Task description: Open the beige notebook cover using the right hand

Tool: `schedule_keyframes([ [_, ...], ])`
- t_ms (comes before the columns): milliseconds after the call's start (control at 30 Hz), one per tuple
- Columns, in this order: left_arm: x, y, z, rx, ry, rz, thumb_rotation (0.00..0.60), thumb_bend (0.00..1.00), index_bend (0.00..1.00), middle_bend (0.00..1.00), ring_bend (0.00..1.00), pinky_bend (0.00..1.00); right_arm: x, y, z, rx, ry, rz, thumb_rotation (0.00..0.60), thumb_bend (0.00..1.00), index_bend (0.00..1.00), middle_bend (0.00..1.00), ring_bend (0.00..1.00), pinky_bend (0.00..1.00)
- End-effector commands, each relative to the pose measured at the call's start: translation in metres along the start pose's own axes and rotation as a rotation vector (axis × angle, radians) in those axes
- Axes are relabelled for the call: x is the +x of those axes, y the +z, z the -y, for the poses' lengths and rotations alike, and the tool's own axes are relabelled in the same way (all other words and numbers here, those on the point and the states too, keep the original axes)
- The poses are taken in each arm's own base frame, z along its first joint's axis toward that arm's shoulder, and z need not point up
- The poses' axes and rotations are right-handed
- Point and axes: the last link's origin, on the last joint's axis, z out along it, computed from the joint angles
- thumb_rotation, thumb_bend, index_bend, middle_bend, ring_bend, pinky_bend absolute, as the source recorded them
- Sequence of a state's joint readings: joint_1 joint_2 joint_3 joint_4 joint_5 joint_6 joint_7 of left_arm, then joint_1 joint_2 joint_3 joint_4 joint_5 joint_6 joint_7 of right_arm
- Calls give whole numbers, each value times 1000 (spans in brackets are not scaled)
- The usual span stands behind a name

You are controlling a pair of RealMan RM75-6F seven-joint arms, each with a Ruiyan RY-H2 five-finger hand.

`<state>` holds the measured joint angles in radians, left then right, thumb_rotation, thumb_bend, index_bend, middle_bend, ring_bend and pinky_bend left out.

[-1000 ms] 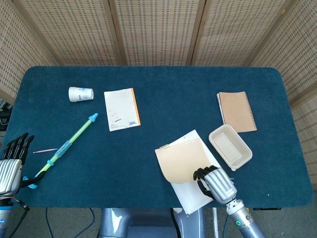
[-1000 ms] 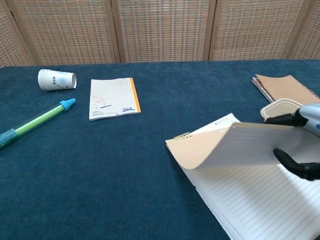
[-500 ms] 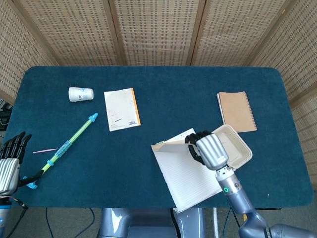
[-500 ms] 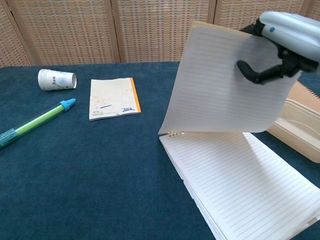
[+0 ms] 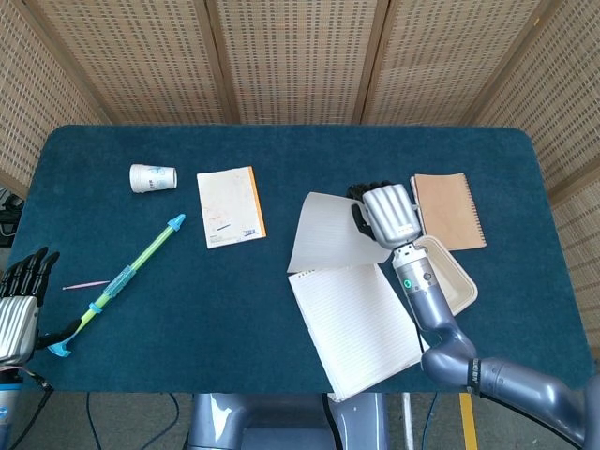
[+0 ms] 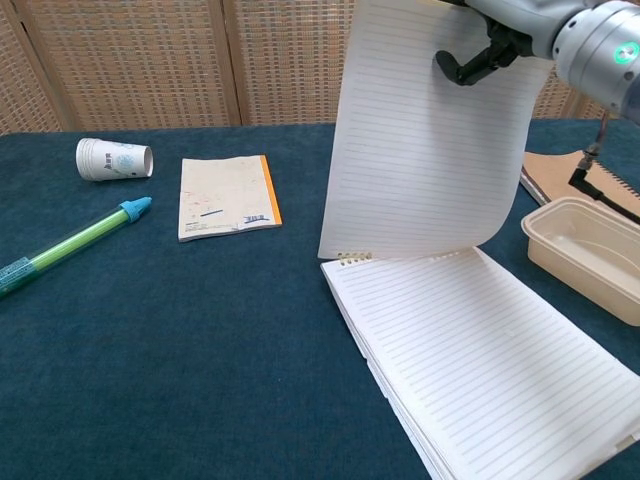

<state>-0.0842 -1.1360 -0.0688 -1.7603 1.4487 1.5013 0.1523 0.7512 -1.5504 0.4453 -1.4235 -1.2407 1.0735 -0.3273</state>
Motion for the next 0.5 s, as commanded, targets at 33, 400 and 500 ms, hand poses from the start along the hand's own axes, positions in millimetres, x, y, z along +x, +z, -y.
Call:
schedule_keyframes([
  [33, 0, 0, 0, 2, 2, 1, 600, 189, 0, 0, 0, 42, -9, 11, 4, -2, 13, 21, 600, 673, 724, 636, 591, 596],
  [400, -2, -1, -4, -9, 8, 10, 600, 190, 0, 0, 0, 42, -22, 25, 24, 51, 35, 21, 600, 618, 705, 614, 568, 560],
  [500, -2, -1, -4, -10, 9, 12, 600, 189, 0, 0, 0, 42, -25, 29, 30, 59, 40, 22, 600, 616, 704, 614, 568, 545],
])
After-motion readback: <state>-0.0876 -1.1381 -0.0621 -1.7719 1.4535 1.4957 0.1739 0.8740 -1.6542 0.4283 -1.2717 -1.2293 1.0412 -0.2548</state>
